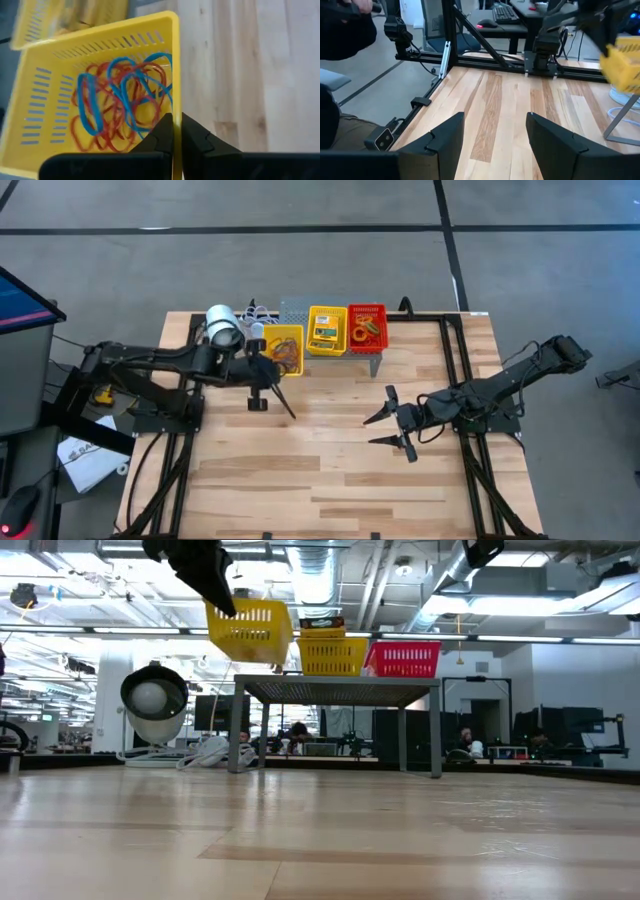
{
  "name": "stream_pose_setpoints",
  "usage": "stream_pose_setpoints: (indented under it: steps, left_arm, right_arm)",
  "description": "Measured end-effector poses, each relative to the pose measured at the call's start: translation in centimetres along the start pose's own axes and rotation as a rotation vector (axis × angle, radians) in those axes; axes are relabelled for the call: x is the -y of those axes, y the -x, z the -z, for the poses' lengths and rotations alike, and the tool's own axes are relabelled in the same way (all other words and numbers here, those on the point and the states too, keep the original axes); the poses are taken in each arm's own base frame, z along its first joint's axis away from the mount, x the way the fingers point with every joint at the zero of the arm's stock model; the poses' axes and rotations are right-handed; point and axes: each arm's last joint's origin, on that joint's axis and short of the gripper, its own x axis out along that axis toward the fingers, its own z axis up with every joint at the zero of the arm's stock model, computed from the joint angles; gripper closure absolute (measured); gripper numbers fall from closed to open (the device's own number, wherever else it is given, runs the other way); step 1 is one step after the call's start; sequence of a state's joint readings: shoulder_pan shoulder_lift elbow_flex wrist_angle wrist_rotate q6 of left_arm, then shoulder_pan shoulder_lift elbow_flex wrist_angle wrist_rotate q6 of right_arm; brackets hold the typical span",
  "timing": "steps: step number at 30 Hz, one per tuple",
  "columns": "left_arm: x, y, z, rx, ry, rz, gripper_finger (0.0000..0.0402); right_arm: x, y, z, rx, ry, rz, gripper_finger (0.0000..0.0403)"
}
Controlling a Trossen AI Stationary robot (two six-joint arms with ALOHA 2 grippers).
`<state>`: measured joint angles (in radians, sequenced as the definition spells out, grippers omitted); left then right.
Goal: Pick & Place Office Desk Supplies
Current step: Put the yellow basket with rubber bands on the shelf
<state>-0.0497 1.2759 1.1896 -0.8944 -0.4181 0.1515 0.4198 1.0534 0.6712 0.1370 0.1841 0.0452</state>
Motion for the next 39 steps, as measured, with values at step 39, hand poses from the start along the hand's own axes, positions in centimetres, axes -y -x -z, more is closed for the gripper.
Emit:
stream_pose_setpoints:
  steps: [39]
  left_arm:
    - [-7.3,-4.3,0.9,0.026,-0.019,0.044,0.0396]
  right_arm:
    - [0.0,0.0,0.1,-0.013,0.002,0.001,0.0194]
